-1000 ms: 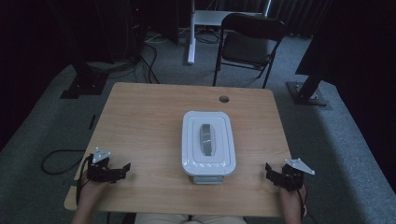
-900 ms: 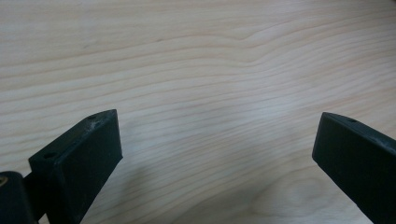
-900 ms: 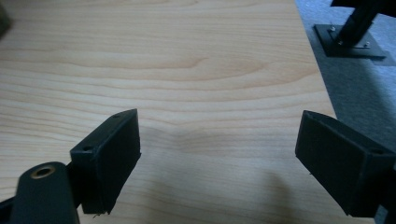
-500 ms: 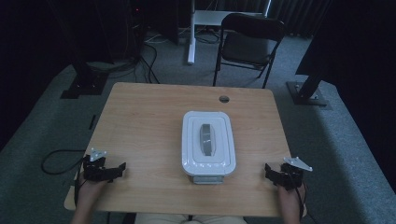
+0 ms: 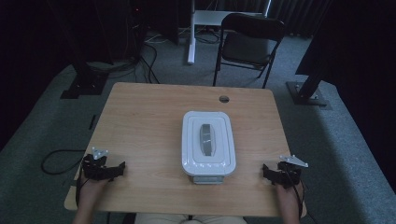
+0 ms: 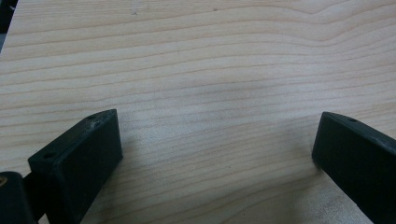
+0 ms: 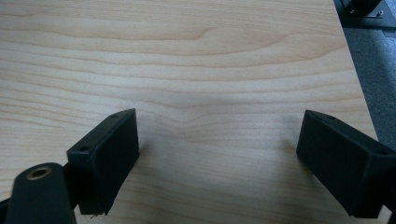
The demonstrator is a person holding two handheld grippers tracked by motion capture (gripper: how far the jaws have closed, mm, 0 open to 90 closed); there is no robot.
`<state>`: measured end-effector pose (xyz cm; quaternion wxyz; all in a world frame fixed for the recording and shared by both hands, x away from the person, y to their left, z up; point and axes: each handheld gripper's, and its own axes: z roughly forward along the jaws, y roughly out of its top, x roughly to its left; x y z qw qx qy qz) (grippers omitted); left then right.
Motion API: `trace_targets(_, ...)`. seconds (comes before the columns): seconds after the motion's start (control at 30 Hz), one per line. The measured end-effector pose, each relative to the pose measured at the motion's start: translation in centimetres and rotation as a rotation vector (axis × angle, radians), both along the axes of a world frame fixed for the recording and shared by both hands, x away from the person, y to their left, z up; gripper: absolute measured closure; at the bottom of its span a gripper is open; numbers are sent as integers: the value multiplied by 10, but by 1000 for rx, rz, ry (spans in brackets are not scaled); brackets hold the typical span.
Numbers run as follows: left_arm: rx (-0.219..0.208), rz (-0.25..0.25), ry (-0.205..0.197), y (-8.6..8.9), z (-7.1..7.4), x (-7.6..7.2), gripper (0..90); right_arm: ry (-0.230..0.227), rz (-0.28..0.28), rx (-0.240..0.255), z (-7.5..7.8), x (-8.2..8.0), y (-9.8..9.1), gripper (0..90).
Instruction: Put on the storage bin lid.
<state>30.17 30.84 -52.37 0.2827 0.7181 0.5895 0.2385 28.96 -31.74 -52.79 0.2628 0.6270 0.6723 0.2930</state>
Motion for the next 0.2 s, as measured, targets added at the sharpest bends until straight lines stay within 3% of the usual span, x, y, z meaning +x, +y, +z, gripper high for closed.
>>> trace_targets(0.2, 1, 6, 1, 0, 0, 1, 21, 1, 6, -1, 0, 1, 0, 122)
